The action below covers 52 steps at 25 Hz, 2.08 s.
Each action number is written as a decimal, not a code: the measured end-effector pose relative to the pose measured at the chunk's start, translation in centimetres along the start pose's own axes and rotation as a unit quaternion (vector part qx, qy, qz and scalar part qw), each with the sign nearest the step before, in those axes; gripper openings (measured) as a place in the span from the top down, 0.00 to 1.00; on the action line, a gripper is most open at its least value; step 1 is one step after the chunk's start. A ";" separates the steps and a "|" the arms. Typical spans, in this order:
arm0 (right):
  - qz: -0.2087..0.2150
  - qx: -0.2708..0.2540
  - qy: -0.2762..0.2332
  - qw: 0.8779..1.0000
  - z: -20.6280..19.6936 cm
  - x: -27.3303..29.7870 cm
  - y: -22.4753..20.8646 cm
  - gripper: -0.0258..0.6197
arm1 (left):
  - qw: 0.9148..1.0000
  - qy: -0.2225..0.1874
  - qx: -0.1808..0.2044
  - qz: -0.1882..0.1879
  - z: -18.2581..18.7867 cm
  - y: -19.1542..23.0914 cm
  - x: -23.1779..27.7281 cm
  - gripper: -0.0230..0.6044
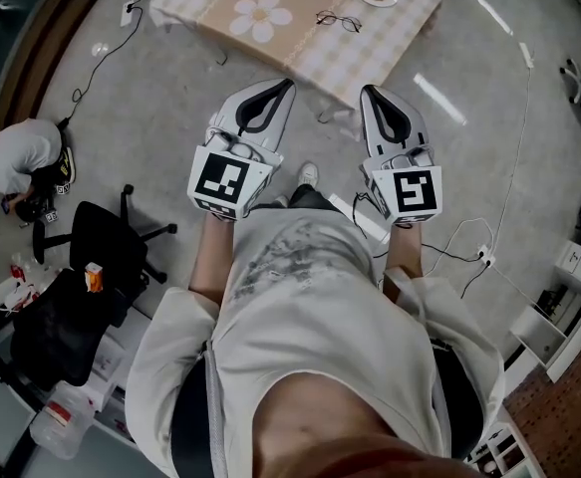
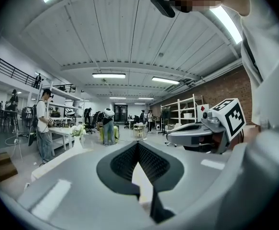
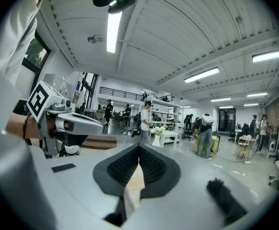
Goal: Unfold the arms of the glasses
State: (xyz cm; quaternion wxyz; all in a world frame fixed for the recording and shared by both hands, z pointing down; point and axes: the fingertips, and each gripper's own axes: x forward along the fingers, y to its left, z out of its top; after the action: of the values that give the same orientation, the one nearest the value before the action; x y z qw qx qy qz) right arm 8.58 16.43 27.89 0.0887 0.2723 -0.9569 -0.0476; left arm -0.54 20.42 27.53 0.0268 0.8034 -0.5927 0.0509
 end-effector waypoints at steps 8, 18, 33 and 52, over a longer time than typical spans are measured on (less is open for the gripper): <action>0.010 -0.002 -0.003 1.000 -0.1 1.1 -3.0 0.93 | 1.000 0.011 0.004 0.008 0.5 0.3 2.8 0.95; 0.012 0.001 0.001 1.000 -0.3 4.7 -5.1 0.93 | 1.000 0.008 0.003 0.012 0.3 3.2 5.8 0.95; -0.036 0.006 0.032 0.999 -1.1 13.7 -8.9 0.93 | 0.999 0.017 -0.005 -0.036 -1.3 11.8 12.4 0.95; -0.139 0.021 0.086 0.986 -3.0 17.8 -11.1 0.93 | 0.986 0.041 -0.001 -0.164 -3.1 15.9 17.7 0.95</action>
State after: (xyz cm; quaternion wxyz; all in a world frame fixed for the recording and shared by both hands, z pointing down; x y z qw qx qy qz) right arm 0.04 -2.54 31.87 0.1578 0.4080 -0.8991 -0.0161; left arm -10.70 -0.80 32.37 0.0601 0.8871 -0.4510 0.0778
